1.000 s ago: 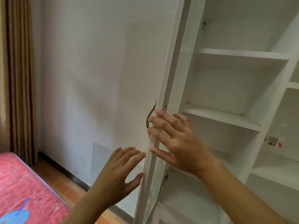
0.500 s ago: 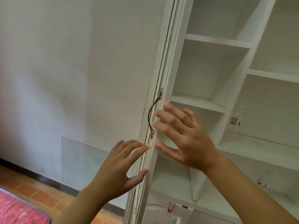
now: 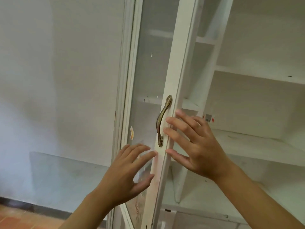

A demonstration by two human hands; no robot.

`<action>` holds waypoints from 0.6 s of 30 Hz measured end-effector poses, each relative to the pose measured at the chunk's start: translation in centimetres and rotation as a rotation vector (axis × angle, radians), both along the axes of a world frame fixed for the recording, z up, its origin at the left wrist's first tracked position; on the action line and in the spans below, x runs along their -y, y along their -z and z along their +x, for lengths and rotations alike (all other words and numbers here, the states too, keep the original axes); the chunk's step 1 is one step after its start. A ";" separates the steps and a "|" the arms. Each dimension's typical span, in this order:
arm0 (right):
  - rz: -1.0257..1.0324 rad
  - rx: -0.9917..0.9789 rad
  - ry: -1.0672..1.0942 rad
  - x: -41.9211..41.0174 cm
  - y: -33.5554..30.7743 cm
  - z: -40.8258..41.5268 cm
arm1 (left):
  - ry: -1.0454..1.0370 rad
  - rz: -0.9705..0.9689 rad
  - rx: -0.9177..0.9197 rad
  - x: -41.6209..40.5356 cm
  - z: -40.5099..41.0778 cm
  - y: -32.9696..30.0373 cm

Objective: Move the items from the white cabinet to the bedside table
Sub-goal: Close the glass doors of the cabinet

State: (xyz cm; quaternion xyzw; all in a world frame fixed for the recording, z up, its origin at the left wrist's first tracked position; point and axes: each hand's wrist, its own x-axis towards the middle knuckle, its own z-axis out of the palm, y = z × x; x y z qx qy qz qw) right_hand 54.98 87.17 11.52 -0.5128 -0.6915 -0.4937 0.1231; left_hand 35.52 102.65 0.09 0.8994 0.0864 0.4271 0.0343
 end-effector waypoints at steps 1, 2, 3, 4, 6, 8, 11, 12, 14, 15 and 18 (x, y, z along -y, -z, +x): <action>0.005 0.008 0.010 0.2 0.0 0.8 | -0.004 0.003 -0.004 0.2 0.8 0.0; 0.010 0.016 0.016 0.5 0.0 1.6 | -0.010 0.004 -0.010 0.3 1.7 0.0; 0.014 0.022 0.020 0.7 -0.1 2.5 | -0.015 0.004 -0.016 0.4 2.5 0.0; 0.016 0.026 0.023 0.9 -0.2 3.4 | -0.016 0.002 -0.022 0.6 3.3 0.0; 0.019 0.033 0.032 1.2 -0.3 5.1 | -0.016 0.005 -0.026 0.9 4.9 0.0; 0.016 0.042 0.041 1.4 -0.3 6.9 | -0.029 0.017 -0.016 1.3 6.5 -0.2; 0.004 0.067 0.066 1.5 -0.5 9.7 | -0.053 0.018 -0.009 1.5 9.0 -0.4; -0.004 0.075 0.075 1.6 -0.6 10.8 | -0.060 0.018 -0.017 1.5 10.1 -0.3; -0.028 0.079 0.087 1.4 -0.5 12.7 | -0.075 0.017 -0.046 1.1 11.6 0.0; -0.043 0.076 0.091 1.3 -0.4 13.7 | -0.088 0.025 -0.057 1.0 12.6 0.1; -0.078 0.067 0.085 0.7 -0.4 16.6 | -0.139 0.075 -0.077 0.6 15.3 -0.2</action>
